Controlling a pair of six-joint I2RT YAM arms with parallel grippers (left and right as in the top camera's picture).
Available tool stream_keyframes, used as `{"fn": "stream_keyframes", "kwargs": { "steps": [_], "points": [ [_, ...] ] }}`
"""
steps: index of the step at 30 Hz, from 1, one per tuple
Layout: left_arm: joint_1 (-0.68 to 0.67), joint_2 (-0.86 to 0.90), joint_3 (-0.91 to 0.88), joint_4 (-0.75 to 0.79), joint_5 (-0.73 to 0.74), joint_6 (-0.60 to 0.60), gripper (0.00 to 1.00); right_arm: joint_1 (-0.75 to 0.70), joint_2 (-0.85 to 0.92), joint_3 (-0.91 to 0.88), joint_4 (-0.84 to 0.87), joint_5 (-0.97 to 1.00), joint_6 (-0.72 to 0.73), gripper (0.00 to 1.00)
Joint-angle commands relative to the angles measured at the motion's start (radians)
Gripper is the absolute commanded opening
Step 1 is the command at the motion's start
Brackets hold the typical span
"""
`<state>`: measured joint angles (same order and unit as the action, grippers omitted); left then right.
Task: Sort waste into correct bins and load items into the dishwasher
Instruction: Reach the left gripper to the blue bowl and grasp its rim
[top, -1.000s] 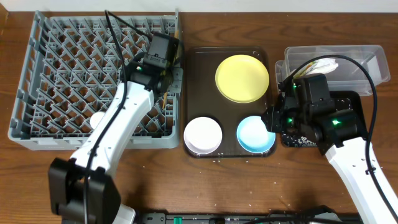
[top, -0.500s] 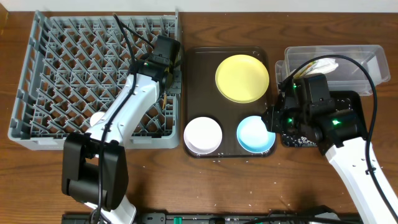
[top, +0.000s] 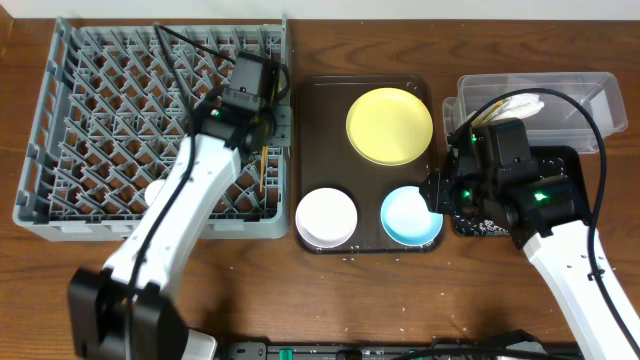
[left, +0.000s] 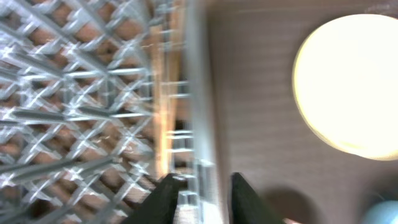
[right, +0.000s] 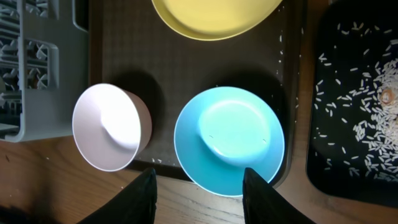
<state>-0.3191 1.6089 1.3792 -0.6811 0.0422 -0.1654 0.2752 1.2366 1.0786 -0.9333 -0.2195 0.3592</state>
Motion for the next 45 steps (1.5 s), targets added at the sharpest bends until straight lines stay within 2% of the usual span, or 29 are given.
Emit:
{"fn": "stream_keyframes", "kwargs": {
  "steps": [1,3,4,5,6,8,11,14,16,18,23,28,32,35,37,40,41,42,45],
  "points": [
    [-0.043,-0.056,0.025,-0.014,0.245,-0.012,0.39,0.001,0.000,0.005,-0.014,0.006,0.003,0.44],
    [-0.076,-0.058,0.024,-0.015,0.328,-0.012,0.44,0.001,0.000,0.005,-0.032,0.020,0.012,0.45],
    [-0.095,-0.056,0.024,-0.015,0.353,-0.012,0.47,0.001,0.000,0.005,-0.048,0.056,0.040,0.49],
    [-0.123,-0.050,0.023,-0.017,0.362,-0.012,0.50,-0.004,0.000,0.005,-0.077,0.134,0.117,0.63],
    [-0.140,-0.045,0.022,-0.018,0.362,-0.012,0.51,-0.011,0.000,0.005,-0.097,0.187,0.172,0.72],
    [-0.179,-0.032,0.018,-0.017,0.362,-0.012,0.54,-0.051,0.000,0.005,-0.126,0.277,0.256,0.79],
    [-0.235,-0.004,0.017,-0.012,0.357,-0.008,0.56,-0.174,-0.002,0.005,-0.103,0.245,0.257,0.80],
    [-0.287,0.040,0.017,-0.006,0.326,0.012,0.59,-0.347,-0.005,0.005,-0.040,0.020,0.142,0.80],
    [-0.314,0.076,0.017,-0.006,0.292,0.014,0.60,-0.456,-0.004,0.005,-0.022,-0.161,0.086,0.76],
    [-0.337,0.124,0.017,0.002,0.260,0.014,0.61,-0.533,-0.004,0.005,-0.028,-0.251,0.068,0.73],
    [-0.384,0.249,0.017,0.064,0.260,0.014,0.61,-0.581,-0.004,0.005,-0.081,-0.235,0.038,0.84],
    [-0.408,0.347,0.017,0.132,0.260,0.014,0.59,-0.565,-0.004,0.005,-0.130,-0.196,0.035,0.88],
    [-0.428,0.412,0.017,0.164,0.259,0.014,0.52,-0.564,-0.004,0.005,-0.130,-0.188,0.035,0.88],
    [-0.438,0.443,0.017,0.184,0.259,0.014,0.37,-0.564,-0.004,0.005,-0.130,-0.188,0.035,0.88],
    [-0.443,0.458,0.017,0.207,0.260,0.013,0.24,-0.564,-0.004,0.005,-0.130,-0.188,0.035,0.88],
    [-0.456,0.481,0.017,0.235,0.259,0.013,0.19,-0.564,-0.004,0.005,-0.129,-0.188,0.035,0.88],
    [-0.457,0.486,0.017,0.234,0.259,0.013,0.11,-0.564,-0.004,0.005,-0.129,-0.188,0.035,0.88],
    [-0.459,0.489,0.017,0.232,0.260,0.013,0.08,-0.564,-0.004,0.005,-0.130,-0.188,0.035,0.88],
    [-0.458,0.485,0.019,0.229,0.260,0.012,0.07,-0.564,-0.004,0.005,-0.134,-0.188,0.035,0.87]
  ]
}}
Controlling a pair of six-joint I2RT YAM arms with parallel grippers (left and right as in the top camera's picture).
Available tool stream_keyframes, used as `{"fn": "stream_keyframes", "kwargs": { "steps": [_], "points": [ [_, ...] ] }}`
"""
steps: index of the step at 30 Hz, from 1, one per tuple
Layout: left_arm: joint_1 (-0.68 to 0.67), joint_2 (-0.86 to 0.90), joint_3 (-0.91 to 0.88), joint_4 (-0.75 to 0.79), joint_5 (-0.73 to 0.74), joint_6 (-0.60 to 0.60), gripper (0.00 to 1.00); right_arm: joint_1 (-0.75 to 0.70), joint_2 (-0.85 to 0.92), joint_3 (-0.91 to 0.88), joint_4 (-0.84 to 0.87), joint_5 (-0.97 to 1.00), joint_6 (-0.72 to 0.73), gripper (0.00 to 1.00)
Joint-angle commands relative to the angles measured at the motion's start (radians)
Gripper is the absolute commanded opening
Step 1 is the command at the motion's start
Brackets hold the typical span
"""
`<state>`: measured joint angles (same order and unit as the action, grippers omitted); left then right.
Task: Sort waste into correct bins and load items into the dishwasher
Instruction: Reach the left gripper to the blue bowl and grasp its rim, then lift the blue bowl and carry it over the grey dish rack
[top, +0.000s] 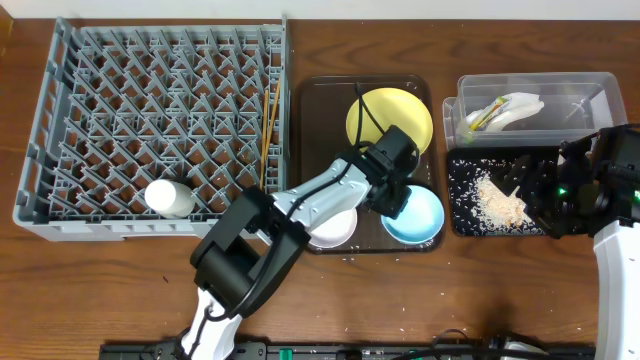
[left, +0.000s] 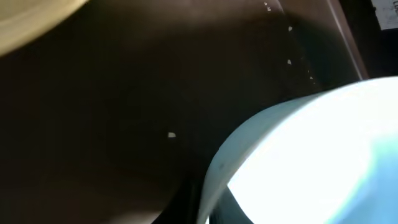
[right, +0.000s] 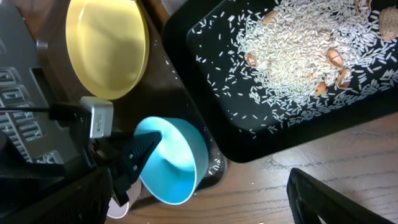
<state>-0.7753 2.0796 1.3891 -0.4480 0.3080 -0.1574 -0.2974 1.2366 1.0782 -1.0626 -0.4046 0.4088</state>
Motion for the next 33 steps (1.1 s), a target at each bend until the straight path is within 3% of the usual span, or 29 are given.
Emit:
{"fn": "stream_keyframes", "kwargs": {
  "steps": [1,7,11,17,21,23,33],
  "points": [
    [0.000,0.008,0.012,-0.010,-0.006,0.002,0.07,0.009,-0.004,0.005,-0.005,-0.003,-0.014,0.88],
    [0.032,-0.133,0.045,-0.087,-0.029,-0.014,0.07,0.009,-0.004,0.005,-0.003,-0.003,-0.014,0.87],
    [0.069,-0.293,0.051,-0.164,-0.224,-0.020,0.07,0.009,-0.004,0.005,-0.004,-0.003,-0.014,0.88],
    [0.150,-0.509,0.050,-0.340,-0.764,0.042,0.07,0.009,-0.004,0.005,-0.007,-0.003,-0.014,0.88],
    [0.233,-0.559,0.050,-0.428,-1.152,0.087,0.08,0.009,-0.004,0.005,-0.007,-0.003,-0.014,0.88],
    [0.277,-0.557,0.046,-0.442,-1.274,0.106,0.07,0.009,-0.004,0.005,-0.007,-0.003,-0.014,0.88],
    [0.463,-0.460,0.006,-0.440,-1.444,0.127,0.08,0.009,-0.004,0.005,-0.006,-0.003,-0.014,0.89]
  ]
}}
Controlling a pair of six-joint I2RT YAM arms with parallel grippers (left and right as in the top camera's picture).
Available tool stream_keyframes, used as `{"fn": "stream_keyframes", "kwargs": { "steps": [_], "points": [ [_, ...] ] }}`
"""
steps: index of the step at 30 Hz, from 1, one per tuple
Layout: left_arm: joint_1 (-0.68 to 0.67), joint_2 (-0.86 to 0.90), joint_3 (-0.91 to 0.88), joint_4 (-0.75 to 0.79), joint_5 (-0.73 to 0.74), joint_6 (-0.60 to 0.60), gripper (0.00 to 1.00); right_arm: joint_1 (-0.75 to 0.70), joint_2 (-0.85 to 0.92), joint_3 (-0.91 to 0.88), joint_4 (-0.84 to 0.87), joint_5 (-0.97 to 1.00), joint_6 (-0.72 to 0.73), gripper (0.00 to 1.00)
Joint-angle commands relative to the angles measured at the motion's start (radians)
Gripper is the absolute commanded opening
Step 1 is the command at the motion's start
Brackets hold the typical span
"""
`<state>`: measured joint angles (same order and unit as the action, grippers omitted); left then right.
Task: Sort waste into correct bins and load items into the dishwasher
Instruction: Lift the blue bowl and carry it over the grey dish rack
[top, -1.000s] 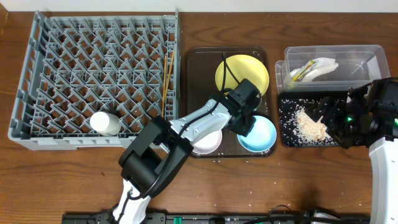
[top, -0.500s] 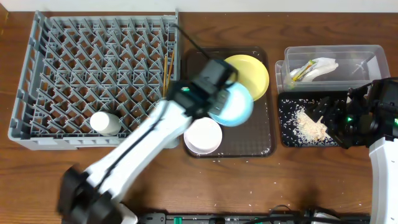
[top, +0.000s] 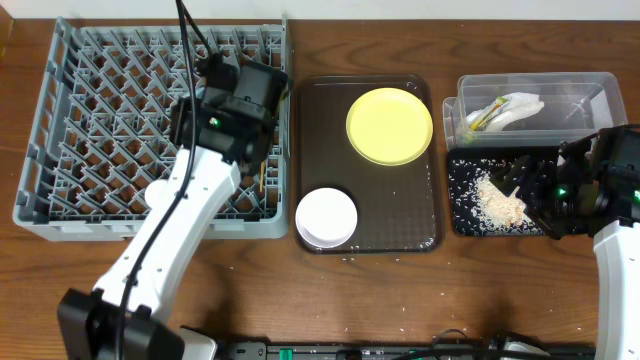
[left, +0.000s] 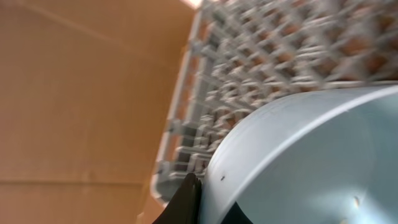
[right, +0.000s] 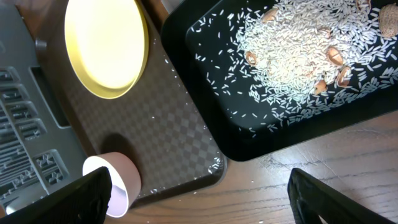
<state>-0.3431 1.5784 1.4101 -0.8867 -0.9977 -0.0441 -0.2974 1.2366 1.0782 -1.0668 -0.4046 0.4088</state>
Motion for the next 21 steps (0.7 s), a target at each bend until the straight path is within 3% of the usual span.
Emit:
{"fn": "stream_keyframes", "kwargs": {
  "steps": [1,21],
  "points": [
    [0.040,0.054,-0.015,0.001,-0.152,0.014,0.07,0.009,-0.004,0.005,-0.002,-0.003,-0.014,0.89],
    [0.074,0.215,-0.015,0.081,-0.159,0.014,0.07,0.009,-0.004,0.005,-0.003,-0.003,-0.014,0.90]
  ]
}}
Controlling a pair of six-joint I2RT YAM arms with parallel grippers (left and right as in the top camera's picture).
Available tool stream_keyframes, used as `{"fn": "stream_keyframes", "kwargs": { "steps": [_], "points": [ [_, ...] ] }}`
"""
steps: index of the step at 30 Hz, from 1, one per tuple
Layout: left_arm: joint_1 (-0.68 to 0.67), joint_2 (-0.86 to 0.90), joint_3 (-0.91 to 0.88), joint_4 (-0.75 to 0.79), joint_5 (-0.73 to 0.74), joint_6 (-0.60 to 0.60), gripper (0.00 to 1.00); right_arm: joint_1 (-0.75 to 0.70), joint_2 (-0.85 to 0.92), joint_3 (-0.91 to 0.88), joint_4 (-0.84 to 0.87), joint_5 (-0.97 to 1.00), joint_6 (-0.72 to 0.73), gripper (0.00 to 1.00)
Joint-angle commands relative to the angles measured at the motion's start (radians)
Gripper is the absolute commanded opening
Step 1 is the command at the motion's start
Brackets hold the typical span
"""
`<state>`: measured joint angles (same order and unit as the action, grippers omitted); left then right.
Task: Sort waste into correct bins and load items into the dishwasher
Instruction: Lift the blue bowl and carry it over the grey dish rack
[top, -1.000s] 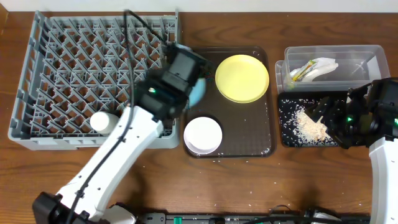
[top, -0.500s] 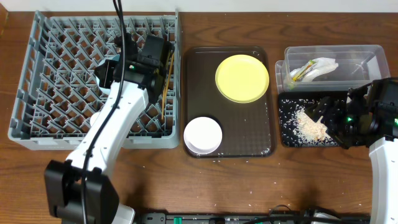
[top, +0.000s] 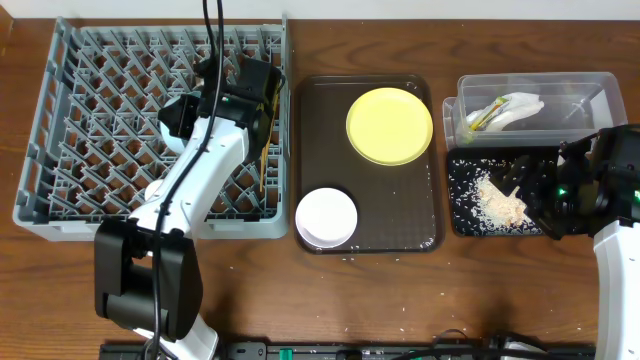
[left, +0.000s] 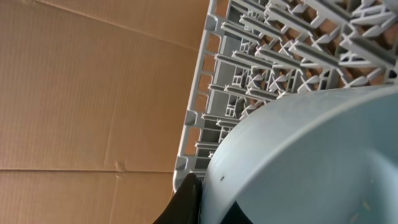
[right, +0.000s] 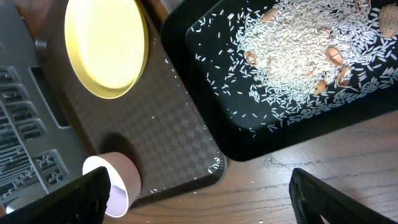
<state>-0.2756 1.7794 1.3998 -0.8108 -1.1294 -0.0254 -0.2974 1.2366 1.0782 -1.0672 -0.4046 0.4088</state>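
Note:
The light blue bowl (left: 311, 155) fills the left wrist view, tilted on edge over the grey dish rack (top: 100, 120). My left gripper (left: 208, 202) is shut on its rim, above the rack's right rear part (top: 255, 85); overhead the arm hides the bowl. A yellow plate (top: 389, 125) and a white cup (top: 327, 217) sit on the brown tray (top: 400, 235). My right gripper (right: 202, 202) stands wide open and empty, held above the black bin of rice (top: 500, 205).
Wooden chopsticks (top: 263, 150) lie in the rack's right column. A clear bin (top: 540, 100) holding a wrapper stands behind the black bin. Loose rice grains dot the tray (right: 186, 124) and the table near it. Cardboard stands beyond the rack's far edge.
My left gripper with the bowl has shifted slightly towards the rack's rear right, and its view is now sharp. The right arm has not moved.
First my left gripper was empty over the rack's right edge, with the right gripper above the blue bowl on the tray. Then the left gripper was at the bowl's rim, and the right arm back over the black bin. After that the bowl was off the tray, held over the rack.

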Motion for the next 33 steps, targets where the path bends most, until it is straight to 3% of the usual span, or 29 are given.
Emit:
{"fn": "stream_keyframes", "kwargs": {
  "steps": [1,7,23,33],
  "points": [
    [0.006,0.014,-0.005,0.006,-0.027,-0.005,0.08,0.009,-0.004,0.005,-0.003,-0.003,-0.014,0.90],
    [0.006,0.014,-0.008,-0.016,-0.027,-0.005,0.07,0.009,-0.004,0.005,-0.004,-0.003,-0.014,0.90],
    [0.006,0.023,-0.011,0.095,-0.027,-0.005,0.07,0.009,-0.004,0.005,-0.003,-0.003,-0.014,0.90],
    [0.007,0.111,-0.011,0.128,-0.064,0.021,0.07,0.009,-0.004,0.005,-0.004,-0.003,-0.014,0.90]
  ]
}}
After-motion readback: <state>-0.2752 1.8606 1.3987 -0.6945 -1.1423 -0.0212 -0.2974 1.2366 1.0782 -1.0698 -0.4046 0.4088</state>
